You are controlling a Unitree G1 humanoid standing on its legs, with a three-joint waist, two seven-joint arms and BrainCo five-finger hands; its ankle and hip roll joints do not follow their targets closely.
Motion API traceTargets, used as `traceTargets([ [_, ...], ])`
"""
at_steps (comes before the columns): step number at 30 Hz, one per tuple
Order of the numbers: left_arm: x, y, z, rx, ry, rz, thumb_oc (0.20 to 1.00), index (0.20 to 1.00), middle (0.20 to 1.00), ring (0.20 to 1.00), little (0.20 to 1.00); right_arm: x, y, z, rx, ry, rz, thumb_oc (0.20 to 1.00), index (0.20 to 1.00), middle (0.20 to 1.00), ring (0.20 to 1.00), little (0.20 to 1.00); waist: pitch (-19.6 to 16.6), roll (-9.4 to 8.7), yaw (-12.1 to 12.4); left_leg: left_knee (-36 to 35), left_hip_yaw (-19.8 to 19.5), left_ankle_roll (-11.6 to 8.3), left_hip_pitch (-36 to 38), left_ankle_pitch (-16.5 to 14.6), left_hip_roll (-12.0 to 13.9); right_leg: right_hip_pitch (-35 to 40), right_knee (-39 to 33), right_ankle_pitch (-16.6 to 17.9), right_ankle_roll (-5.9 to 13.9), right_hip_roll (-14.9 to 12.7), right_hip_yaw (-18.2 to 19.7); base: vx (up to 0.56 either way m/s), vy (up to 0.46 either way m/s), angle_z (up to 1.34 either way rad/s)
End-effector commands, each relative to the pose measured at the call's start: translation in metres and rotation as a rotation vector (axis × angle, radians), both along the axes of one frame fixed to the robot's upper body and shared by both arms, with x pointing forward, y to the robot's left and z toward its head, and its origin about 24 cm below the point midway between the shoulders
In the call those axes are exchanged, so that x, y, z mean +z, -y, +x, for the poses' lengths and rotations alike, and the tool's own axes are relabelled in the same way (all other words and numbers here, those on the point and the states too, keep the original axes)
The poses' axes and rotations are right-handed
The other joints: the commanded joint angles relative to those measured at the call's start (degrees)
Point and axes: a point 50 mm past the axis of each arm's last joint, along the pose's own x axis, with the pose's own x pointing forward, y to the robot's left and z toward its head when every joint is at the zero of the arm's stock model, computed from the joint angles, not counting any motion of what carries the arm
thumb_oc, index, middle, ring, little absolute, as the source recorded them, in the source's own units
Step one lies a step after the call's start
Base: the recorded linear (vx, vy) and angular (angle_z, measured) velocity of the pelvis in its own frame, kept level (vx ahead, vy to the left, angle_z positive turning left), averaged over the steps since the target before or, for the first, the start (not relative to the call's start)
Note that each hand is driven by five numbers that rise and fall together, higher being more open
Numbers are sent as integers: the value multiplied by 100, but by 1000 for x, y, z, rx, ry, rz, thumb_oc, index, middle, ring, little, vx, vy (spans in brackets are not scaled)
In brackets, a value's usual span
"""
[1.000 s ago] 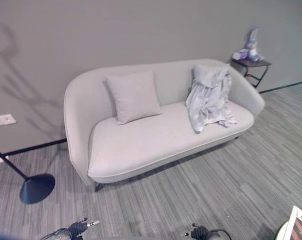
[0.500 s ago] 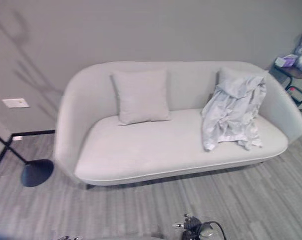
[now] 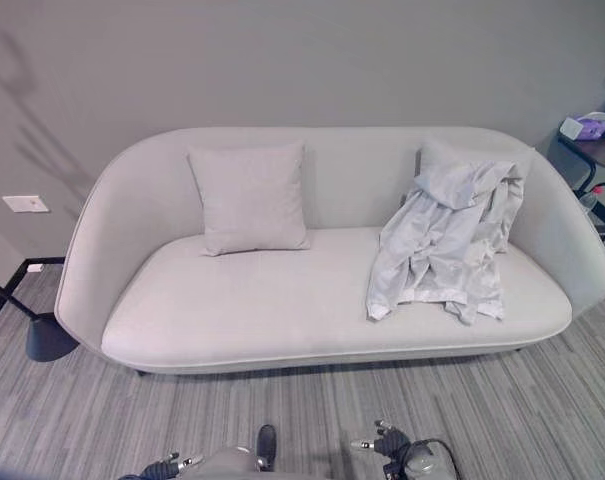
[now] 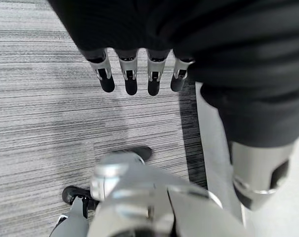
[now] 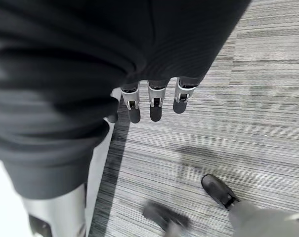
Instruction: Hang the clothes on the sofa on the clothes rack.
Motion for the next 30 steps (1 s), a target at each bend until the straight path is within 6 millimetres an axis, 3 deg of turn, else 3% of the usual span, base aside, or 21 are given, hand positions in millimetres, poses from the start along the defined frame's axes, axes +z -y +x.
traceTargets([
  [1,4,-9,11,-25,17,30,1000,1000,1000,1000,1000,10,3,23,-22,92,9,1000,1000,1000,1000,1000,14,238,276,7,223,194,268,-211,-3,353,66,179,383,-454,490,384,29,2],
  [3,1,-8,1,-24,-19,29,1000,1000,1000,1000,1000,5,-2,16,7,53,11,1000,1000,1000,1000,1000,-208,234,304,7,78,251,552,-130,-64,562,66,300,369,-515,521,368,51,-25],
  [6,0,-12,-11,-24,-61,50,1000,1000,1000,1000,1000,-1,-7,5,42,2,11,1000,1000,1000,1000,1000,-467,28,347,7,76,311,773,-131,-149,957,284,638,445,-808,324,346,89,-58],
  [9,1,-14,-8,-38,-55,60,1000,1000,1000,1000,1000,-1,-7,3,64,-9,5,1000,1000,1000,1000,1000,-428,194,166,7,41,374,1182,-121,-38,633,1765,516,521,-852,335,231,152,-30],
  [14,1,-14,-8,-38,-55,60,1000,1000,1000,1000,1000,-1,-7,3,64,-9,5,1000,1000,1000,1000,1000,-427,194,167,7,43,375,1183,-121,-39,632,1768,514,521,-853,336,83,-3,13],
  [15,6,-19,8,-37,-1,82,1000,1000,1000,1000,1000,-1,2,-3,25,-19,-4,1000,1000,1000,1000,1000,-209,279,-108,7,-307,355,1769,-371,38,139,1508,296,324,-1439,99,365,-67,20],
  [16,6,-19,8,-36,-1,82,1000,1000,1000,1000,1000,-1,2,-3,26,-19,-4,1000,1000,1000,1000,1000,-204,279,-115,7,-312,356,1772,-370,36,147,1506,295,324,-1440,93,412,-111,7],
  [17,6,-19,12,-42,10,81,1000,1000,1000,1000,1000,-1,3,-3,17,-19,-8,1000,1000,1000,1000,1000,-224,266,-138,7,-430,341,1748,-413,31,13,1067,294,302,-1517,154,182,-151,37],
  [18,8,-22,17,-61,16,97,1000,1000,1000,1000,1000,-2,2,-4,7,-21,-2,1000,1000,1000,1000,1000,-131,243,-271,7,-707,357,1785,-421,86,-196,506,373,328,-1704,609,182,-150,54],
  [19,8,-22,17,-61,16,97,1000,1000,1000,1000,1000,-2,2,-4,7,-21,-2,1000,1000,1000,1000,1000,-130,244,-271,7,-708,357,1787,-421,86,-194,506,373,328,-1704,608,181,-265,142],
  [20,10,-24,22,-60,28,102,1000,1000,1000,1000,1000,-3,-2,-5,17,-18,10,1000,1000,1000,1000,1000,-119,88,-310,7,-785,387,1719,-413,119,-163,513,512,438,-1813,999,75,-235,138],
  [22,9,-24,15,-51,18,102,1000,1000,1000,1000,1000,-2,-3,-5,16,-10,16,1000,1000,1000,1000,1000,-208,-26,-313,7,-913,429,1692,-462,180,-236,467,533,464,-1721,1156,86,-341,99],
  [25,6,-20,8,-39,0,87,1000,1000,1000,1000,1000,-2,-2,-5,33,-1,10,1000,1000,1000,1000,1000,-322,-127,-262,7,-1047,373,1513,-296,485,-213,85,576,494,-1530,1047,75,-377,12],
  [30,3,-11,4,-22,-9,55,1000,1000,1000,1000,1000,1,3,-2,21,22,4,1000,1000,1000,1000,1000,-292,-122,-340,7,-1029,328,1456,-281,659,-125,66,508,462,-1316,915,29,-226,40],
])
